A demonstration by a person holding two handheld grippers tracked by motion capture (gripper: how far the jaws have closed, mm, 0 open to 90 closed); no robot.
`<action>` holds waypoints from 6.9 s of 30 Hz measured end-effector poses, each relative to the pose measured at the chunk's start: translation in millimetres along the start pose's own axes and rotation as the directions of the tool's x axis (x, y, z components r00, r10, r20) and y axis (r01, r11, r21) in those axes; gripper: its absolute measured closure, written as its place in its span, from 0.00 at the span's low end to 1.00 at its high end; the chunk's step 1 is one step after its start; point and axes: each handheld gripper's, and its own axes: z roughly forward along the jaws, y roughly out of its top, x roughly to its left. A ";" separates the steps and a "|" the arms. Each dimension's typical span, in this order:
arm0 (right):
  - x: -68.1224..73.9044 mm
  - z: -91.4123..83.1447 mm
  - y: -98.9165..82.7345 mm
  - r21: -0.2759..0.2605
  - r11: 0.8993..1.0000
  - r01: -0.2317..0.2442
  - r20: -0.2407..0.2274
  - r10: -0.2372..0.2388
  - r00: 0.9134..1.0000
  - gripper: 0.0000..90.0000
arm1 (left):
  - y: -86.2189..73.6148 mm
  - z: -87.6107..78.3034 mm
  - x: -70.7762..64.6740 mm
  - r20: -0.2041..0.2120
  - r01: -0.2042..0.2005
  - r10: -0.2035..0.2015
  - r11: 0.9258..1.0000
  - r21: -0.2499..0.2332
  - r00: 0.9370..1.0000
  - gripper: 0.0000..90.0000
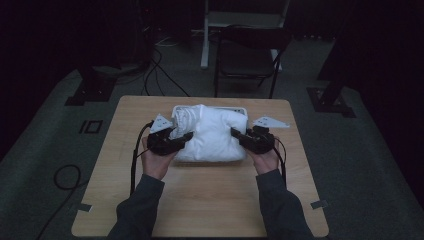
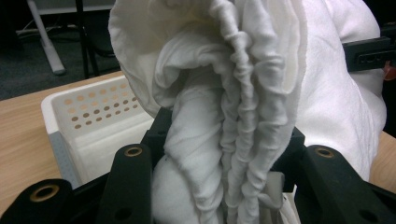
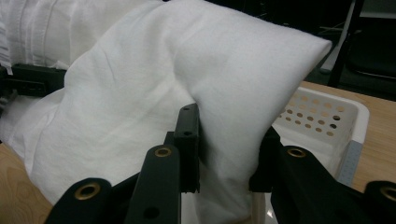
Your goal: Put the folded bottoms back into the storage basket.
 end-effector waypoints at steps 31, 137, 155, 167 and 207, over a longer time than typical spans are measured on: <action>-14.3 19.1 7.2 0.012 1.000 -0.019 0.046 0.019 0.999 0.79 | 5.8 25.2 15.0 -0.011 0.016 -0.016 1.000 -0.005 1.000 0.61; -48.8 93.6 -1.9 0.137 0.986 -0.097 0.144 0.077 0.987 0.80 | -7.2 101.8 62.2 -0.099 0.117 -0.104 0.984 0.133 0.990 0.61; -45.0 103.7 -11.1 0.208 0.975 -0.084 0.153 0.053 0.987 0.80 | -15.7 104.7 56.0 -0.150 0.115 -0.084 0.970 0.214 0.985 0.62; -43.0 109.8 -16.4 0.250 0.965 -0.074 0.178 0.029 0.984 0.79 | -19.8 113.3 49.6 -0.195 0.125 -0.072 0.955 0.270 0.978 0.62; -48.2 86.0 -0.8 0.220 0.973 -0.063 0.280 -0.001 0.960 0.47 | -14.9 84.4 66.1 -0.250 0.173 -0.114 0.957 0.232 0.962 0.38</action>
